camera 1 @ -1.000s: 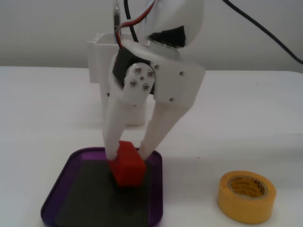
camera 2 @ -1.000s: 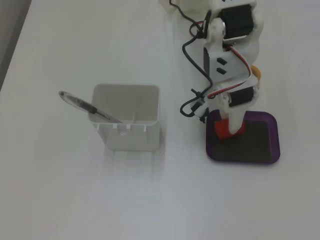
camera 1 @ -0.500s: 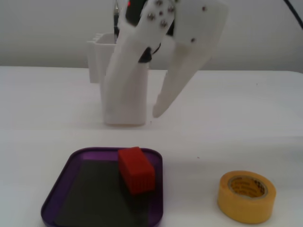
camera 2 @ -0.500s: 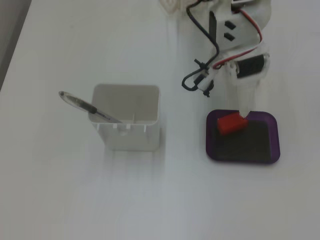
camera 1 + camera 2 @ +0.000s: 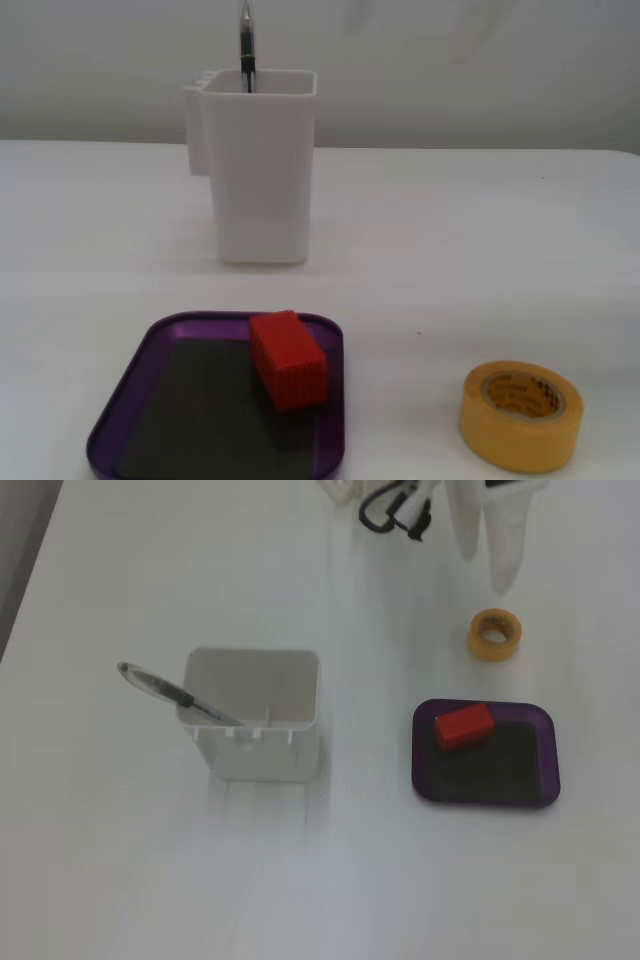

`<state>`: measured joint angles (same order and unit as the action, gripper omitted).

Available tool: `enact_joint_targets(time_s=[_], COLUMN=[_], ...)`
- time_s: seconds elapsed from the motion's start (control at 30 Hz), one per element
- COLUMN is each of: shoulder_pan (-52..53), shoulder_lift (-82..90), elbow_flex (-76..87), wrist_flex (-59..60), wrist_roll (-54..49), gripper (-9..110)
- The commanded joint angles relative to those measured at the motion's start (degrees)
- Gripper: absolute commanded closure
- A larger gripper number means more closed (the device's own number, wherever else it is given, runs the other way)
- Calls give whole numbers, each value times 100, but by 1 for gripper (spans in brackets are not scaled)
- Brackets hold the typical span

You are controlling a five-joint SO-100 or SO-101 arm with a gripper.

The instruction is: Pick up the red cube and place it in the box.

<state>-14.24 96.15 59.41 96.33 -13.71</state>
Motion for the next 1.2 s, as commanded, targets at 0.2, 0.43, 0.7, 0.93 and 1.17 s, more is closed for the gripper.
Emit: enact_joint_targets(time_s=[0.2,0.43,0.7,0.93,1.17], shoulder_pan=[923,1529,1600,1600,1582], shoulder_lift=[3551,6038,8578,9861,10099], elbow_flex=[2971,5968,9097,10793,11549], wrist_flex=[-79,-1222,-2514,-3032,-3032], wrist_roll=[53,826,853,932,932], gripper=[82,82,82,82,82])
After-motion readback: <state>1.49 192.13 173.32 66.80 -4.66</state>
